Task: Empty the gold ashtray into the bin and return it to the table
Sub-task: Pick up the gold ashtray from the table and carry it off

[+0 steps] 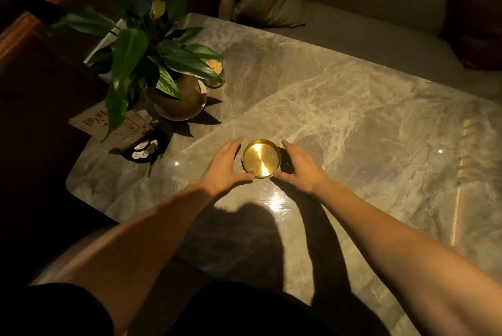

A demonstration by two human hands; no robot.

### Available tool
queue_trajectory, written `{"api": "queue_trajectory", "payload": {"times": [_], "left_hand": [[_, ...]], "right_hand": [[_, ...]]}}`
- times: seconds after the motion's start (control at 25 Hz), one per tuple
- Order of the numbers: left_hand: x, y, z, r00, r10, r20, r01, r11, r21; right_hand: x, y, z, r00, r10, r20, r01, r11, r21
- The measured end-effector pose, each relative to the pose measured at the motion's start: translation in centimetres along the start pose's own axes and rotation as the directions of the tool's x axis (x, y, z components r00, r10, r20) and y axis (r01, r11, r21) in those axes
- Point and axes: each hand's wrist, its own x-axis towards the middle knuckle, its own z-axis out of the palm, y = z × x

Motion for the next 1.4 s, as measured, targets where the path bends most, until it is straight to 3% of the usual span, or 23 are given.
{"api": "queue_trajectory", "payload": {"times": [0.12, 0.56, 1.0, 1.4], "left_hand": [[0.9, 0.4, 0.1, 0.998, -0.014, 0.066, 0.012, 1.000, 0.021], [2.3, 0.1, 0.9, 0.994, 0.012, 0.108, -0.018, 0.998, 0.053], [2.6, 1.1, 1.3, 0.999, 0.030, 0.025, -0.031, 0.999, 0.016], [3.2, 6.9, 3.4, 0.986, 0.169, 0.007, -0.168, 0.985, -0.044]], "right_hand": [[0.8, -0.1, 0.1, 0.999, 0.010, 0.036, -0.010, 1.000, -0.005], [2.1, 0.2, 1.3, 0.998, 0.046, 0.048, -0.048, 0.998, 0.042], [1.9, 1.2, 0.6, 0.998, 0.048, -0.037, -0.043, 0.990, 0.131], [-2.1, 5.5, -3.6, 0.982, 0.055, -0.181, -0.020, 0.982, 0.190]]}}
